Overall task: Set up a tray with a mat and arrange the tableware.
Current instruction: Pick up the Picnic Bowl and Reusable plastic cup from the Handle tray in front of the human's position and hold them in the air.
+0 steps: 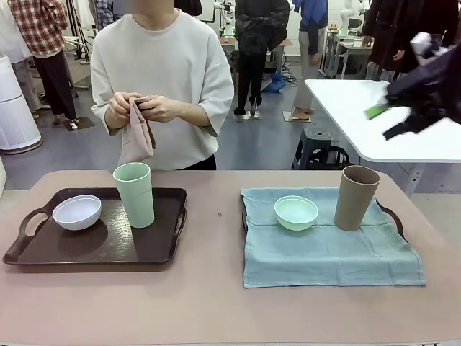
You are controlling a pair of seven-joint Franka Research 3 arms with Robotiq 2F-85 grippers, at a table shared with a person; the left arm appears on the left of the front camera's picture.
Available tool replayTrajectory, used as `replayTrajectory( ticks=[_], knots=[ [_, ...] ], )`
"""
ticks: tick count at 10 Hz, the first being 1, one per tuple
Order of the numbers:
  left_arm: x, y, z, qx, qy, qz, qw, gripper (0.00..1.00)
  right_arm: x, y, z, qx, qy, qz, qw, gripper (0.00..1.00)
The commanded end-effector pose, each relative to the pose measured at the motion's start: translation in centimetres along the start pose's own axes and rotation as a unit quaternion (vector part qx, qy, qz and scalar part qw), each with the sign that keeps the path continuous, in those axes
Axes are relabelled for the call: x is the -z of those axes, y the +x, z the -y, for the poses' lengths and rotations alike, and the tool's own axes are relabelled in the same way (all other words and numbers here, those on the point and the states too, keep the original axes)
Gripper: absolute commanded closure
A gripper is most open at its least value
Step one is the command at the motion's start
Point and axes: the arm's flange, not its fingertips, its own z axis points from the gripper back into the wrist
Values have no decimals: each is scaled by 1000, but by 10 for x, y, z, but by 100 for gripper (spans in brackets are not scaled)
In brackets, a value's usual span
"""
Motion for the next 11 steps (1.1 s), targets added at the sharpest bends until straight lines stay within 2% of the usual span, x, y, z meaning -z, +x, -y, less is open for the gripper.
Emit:
replayTrajectory(
  ticks=[1,3,5,7,8,11],
  knots=[
    [7,14,39,-37,73,-32,996,0,72,15,-24,-68,-65,19,995,0],
    [16,19,64,-67,132,-34,988,0,132,29,-37,-140,-64,22,988,0],
    [32,28,78,-93,183,-23,978,0,174,38,-41,-234,-68,46,969,0],
    [39,27,80,-81,159,-27,984,0,165,39,-34,-222,-46,54,973,0],
    [32,27,82,-81,166,-27,982,0,181,34,-52,-220,-83,25,972,0],
    [32,27,82,-81,166,-27,982,0,181,34,-52,-220,-83,25,972,0]
  ],
)
